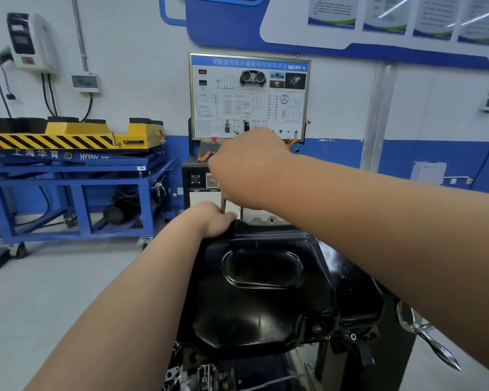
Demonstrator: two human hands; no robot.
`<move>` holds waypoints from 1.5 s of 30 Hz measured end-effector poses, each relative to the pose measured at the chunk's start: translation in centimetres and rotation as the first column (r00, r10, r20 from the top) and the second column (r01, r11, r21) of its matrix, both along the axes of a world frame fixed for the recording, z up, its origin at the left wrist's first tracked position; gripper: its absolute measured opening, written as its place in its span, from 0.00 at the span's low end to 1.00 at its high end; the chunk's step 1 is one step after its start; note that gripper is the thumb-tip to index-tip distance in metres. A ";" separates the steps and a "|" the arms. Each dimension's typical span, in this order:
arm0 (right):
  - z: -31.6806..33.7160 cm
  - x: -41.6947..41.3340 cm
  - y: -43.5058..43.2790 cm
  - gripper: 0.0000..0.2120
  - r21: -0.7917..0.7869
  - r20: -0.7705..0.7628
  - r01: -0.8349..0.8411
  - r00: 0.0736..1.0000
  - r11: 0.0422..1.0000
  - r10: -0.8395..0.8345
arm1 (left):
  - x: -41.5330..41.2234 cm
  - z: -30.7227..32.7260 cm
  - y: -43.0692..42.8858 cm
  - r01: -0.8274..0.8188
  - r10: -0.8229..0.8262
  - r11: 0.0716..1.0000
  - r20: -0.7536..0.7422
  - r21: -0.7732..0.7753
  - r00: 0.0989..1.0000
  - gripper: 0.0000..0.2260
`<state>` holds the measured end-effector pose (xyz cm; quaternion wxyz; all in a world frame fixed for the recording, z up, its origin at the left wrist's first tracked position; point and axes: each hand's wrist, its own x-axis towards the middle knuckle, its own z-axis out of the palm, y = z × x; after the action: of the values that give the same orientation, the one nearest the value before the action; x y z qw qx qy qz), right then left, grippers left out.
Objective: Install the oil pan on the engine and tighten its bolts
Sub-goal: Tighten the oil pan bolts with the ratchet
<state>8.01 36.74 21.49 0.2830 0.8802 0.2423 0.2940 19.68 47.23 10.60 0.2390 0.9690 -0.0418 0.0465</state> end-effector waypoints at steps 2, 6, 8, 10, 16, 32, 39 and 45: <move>-0.5 0.1 -0.4 0.19 0.127 -0.034 0.024 0.999 0.992 -0.019 | -0.2 0.1 0.0 0.039 -0.039 0.999 0.012 0.025 0.999 0.22; -1.5 0.1 0.0 0.21 0.238 -0.055 0.015 0.999 0.971 -0.002 | -0.7 0.1 0.1 0.129 -0.128 0.992 0.089 -0.012 0.988 0.15; -1.2 0.3 0.2 0.19 0.253 -0.066 0.048 0.997 0.966 -0.032 | -1.3 0.5 0.0 0.147 -0.143 0.989 0.140 -0.016 0.980 0.15; -0.7 0.4 0.4 0.13 0.228 -0.071 0.094 0.994 0.969 -0.080 | -2.3 0.9 0.0 0.138 -0.126 0.990 0.243 -0.030 0.962 0.19; -0.3 0.2 0.1 0.18 0.267 -0.192 0.191 0.971 0.944 -0.142 | -5.4 0.5 -0.2 -0.070 0.090 0.996 0.495 -0.059 0.864 0.14; -0.8 -0.8 -1.2 0.18 0.195 -0.097 0.098 0.992 0.976 -0.080 | -6.3 -0.4 -0.7 -0.009 0.123 0.980 0.566 -0.200 0.815 0.16; -1.0 -0.7 -1.0 0.16 0.203 -0.064 0.054 0.997 0.978 -0.042 | -6.5 -0.7 -0.8 0.071 0.069 0.979 0.633 -0.192 0.771 0.21; -0.6 -0.4 -0.6 0.08 -0.012 0.049 -0.028 0.998 1.000 0.028 | -6.7 -0.5 -0.9 0.054 0.065 0.982 0.600 -0.178 0.798 0.19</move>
<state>7.58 36.12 20.89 0.2898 0.8675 0.2492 0.3183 12.97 46.33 10.08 0.3028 0.8771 -0.1085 0.3567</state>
